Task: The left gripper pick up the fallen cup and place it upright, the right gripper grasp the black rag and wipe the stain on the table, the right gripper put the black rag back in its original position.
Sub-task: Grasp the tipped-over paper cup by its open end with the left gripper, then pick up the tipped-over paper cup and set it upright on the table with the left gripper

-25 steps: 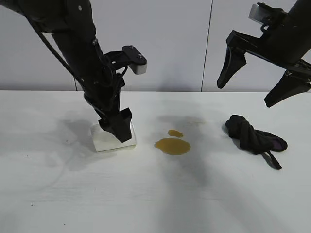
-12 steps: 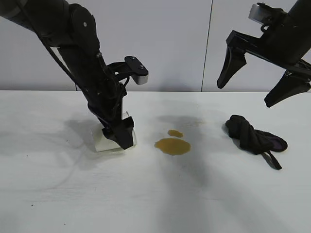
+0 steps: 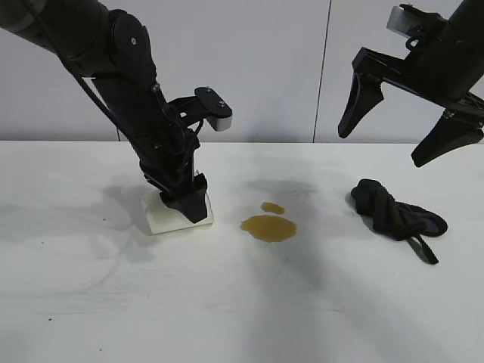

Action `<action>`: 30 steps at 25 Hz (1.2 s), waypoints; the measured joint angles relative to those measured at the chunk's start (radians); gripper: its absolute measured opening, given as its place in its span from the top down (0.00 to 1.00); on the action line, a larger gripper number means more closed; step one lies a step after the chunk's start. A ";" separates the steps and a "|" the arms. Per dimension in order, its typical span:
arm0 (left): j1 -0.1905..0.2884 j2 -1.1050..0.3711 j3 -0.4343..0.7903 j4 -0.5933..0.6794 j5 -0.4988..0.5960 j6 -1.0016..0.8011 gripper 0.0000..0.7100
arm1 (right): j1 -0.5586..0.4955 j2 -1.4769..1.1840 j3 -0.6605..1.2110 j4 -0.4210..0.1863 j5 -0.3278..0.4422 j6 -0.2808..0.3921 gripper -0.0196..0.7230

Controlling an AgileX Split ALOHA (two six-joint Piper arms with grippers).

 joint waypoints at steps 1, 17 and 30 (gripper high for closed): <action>0.000 0.000 0.000 0.000 0.000 0.000 0.32 | 0.000 0.000 0.000 0.000 0.001 0.000 0.04; 0.115 -0.086 0.014 -0.629 0.148 0.512 0.33 | 0.000 0.000 0.000 -0.002 0.008 0.000 0.04; 0.365 -0.086 0.239 -1.254 0.495 1.298 0.33 | 0.000 0.000 0.000 -0.004 0.008 0.000 0.04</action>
